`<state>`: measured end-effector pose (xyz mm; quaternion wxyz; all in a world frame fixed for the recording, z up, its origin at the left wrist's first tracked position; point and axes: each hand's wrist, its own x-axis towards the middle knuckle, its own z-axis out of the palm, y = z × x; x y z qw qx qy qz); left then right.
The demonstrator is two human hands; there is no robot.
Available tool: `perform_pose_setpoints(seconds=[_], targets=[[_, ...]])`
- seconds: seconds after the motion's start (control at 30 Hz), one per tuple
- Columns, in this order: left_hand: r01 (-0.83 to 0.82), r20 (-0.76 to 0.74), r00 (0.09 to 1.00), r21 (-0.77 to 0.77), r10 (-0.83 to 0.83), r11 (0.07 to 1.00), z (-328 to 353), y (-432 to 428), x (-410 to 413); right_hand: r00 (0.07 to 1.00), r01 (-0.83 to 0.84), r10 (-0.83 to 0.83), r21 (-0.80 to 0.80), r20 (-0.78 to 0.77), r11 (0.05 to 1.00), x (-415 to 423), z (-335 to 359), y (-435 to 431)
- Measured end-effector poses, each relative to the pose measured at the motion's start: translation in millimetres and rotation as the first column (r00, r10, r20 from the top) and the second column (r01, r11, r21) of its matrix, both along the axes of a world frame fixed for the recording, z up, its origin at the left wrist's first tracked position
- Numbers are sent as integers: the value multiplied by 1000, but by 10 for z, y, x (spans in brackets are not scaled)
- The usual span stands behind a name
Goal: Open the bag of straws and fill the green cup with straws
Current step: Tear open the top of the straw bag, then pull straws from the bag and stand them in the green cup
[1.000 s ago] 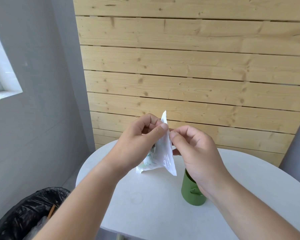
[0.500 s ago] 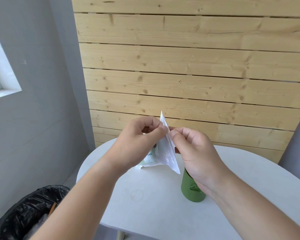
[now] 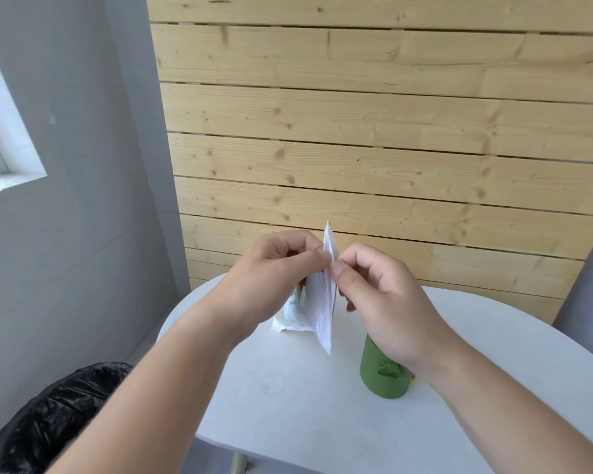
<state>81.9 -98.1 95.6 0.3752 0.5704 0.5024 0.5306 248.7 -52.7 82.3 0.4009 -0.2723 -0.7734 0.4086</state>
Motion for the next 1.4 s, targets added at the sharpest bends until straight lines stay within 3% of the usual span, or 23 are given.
perform_pose_setpoints(seconds=[0.2, 0.37, 0.53, 0.67, 0.83, 0.93, 1.07, 1.27, 1.4], targets=[[40, -25, 999, -7, -40, 999, -24, -3, 23, 996, -28, 23, 64, 83, 998, 43, 58, -14], [11, -57, 998, 41, -9, 999, -35, 5, 67, 999, 24, -23, 26, -43, 999, 36, 6, 18], [-33, 9, 999, 25, 33, 999, 26, -5, -68, 976, 63, -81, -96, -201, 993, 77, 46, 107], [-9, 28, 1000, 7, 9, 1000, 41, -18, -97, 981, 129, -130, -17, -142, 991, 110, 68, 128], [-63, -49, 997, 7, 63, 998, 64, -14, -67, 974, 225, -228, 124, 5, 966, 191, 145, 126], [-97, -119, 988, -15, 94, 995, 69, -9, 21, 973, 228, -229, 105, -4, 968, 145, 144, 66], [-126, -91, 988, -46, 122, 991, 49, 27, 105, 984, 175, -175, 40, -20, 984, 112, 110, 71], [-148, -15, 989, -91, 148, 985, -27, 35, 257, 949, 309, -310, -30, -60, 951, 103, 30, 181], [-198, 60, 973, -277, 222, 940, -44, 34, 310, 922, 370, -376, -80, -87, 926, 108, 2, 240]])
